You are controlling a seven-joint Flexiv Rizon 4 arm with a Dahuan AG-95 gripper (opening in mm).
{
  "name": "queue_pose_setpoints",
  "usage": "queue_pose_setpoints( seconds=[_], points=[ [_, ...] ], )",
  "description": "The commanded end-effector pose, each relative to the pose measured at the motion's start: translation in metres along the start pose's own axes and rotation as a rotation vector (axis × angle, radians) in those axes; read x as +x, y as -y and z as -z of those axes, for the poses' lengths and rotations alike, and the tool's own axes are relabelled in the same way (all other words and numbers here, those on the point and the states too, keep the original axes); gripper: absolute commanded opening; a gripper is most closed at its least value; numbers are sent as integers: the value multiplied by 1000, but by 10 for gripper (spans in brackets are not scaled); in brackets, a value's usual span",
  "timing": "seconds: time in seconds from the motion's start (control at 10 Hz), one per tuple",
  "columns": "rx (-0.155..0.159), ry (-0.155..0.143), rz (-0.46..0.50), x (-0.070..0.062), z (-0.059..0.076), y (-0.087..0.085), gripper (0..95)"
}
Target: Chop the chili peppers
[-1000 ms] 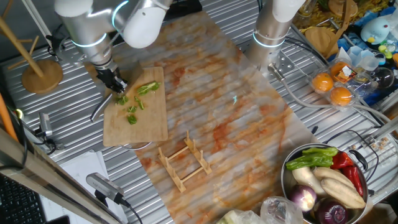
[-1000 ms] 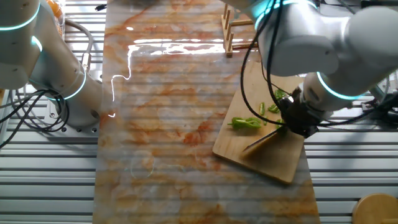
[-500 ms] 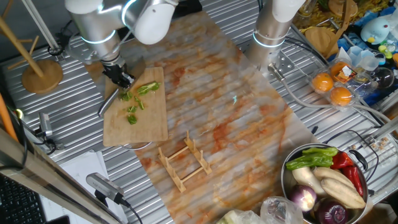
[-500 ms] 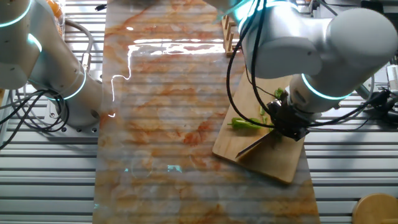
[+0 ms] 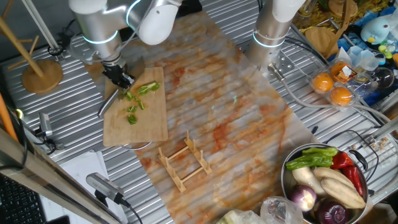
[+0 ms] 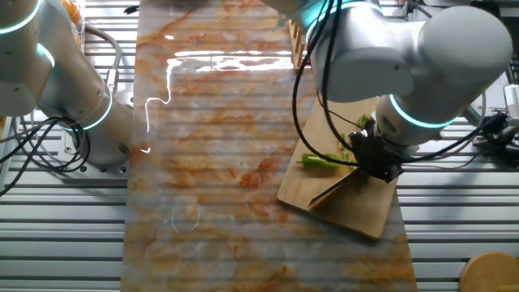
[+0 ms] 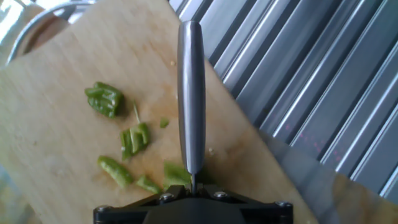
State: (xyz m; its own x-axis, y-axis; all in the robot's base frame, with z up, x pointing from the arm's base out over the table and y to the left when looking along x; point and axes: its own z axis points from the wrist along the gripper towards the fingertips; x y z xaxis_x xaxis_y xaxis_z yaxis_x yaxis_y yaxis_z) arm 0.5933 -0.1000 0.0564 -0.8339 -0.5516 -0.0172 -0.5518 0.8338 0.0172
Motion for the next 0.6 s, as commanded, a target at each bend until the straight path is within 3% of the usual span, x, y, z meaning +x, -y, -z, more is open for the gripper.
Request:
queue_pose_setpoints(
  seconds=[0.1,0.2,0.4,0.6],
  points=[
    [18,3,-1,-20,-35,0,0],
    [20,-14,6,-21,-31,0,0],
    [4,-22,7,-17,-12,-2,0],
    [20,-24,24,-14,5,-5,0]
  ],
)
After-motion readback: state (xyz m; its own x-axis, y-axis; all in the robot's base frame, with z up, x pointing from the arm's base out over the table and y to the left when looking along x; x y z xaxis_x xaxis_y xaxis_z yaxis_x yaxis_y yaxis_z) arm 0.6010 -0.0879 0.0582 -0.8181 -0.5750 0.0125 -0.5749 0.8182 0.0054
